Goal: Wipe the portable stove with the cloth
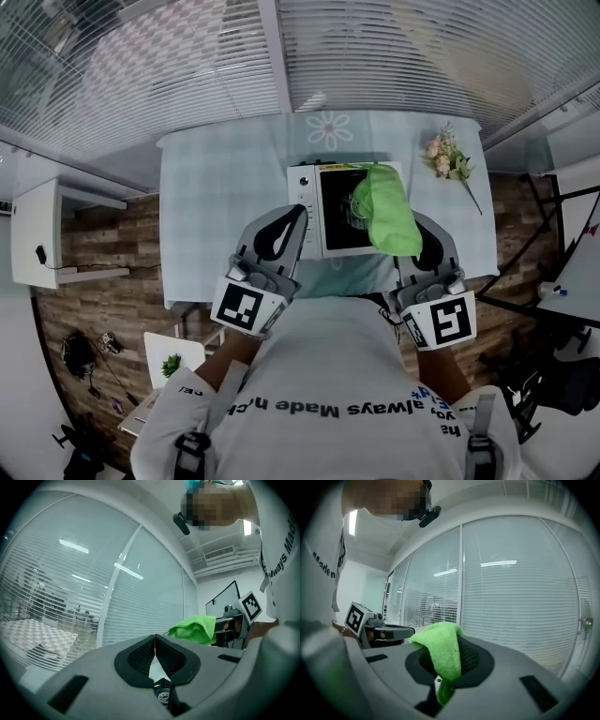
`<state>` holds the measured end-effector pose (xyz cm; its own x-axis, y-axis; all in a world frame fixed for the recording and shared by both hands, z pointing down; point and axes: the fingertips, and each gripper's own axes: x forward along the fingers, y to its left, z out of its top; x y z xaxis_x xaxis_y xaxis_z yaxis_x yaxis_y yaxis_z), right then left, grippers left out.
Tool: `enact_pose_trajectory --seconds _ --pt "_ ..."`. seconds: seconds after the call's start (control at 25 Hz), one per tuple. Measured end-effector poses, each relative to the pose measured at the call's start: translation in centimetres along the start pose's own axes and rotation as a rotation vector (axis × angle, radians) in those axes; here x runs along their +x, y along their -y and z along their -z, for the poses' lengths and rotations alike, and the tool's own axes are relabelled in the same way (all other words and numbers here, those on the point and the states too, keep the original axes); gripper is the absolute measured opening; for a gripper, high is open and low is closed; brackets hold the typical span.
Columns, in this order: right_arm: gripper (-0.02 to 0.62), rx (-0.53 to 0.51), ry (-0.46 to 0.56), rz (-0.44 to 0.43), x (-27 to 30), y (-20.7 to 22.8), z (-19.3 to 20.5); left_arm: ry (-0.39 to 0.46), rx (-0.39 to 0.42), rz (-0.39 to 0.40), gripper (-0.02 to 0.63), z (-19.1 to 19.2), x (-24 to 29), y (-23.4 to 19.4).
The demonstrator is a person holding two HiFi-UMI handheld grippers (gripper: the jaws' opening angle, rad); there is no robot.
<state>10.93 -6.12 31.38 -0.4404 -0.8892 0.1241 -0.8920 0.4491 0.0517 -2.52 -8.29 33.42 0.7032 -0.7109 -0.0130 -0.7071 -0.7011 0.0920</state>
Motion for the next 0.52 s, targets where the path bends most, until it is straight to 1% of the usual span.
enact_pose_trajectory --seconds 0.52 --pt "0.026 -0.004 0.009 -0.004 -0.15 -0.58 -1.07 0.007 0.006 0.000 0.012 -1.01 -0.10 0.06"
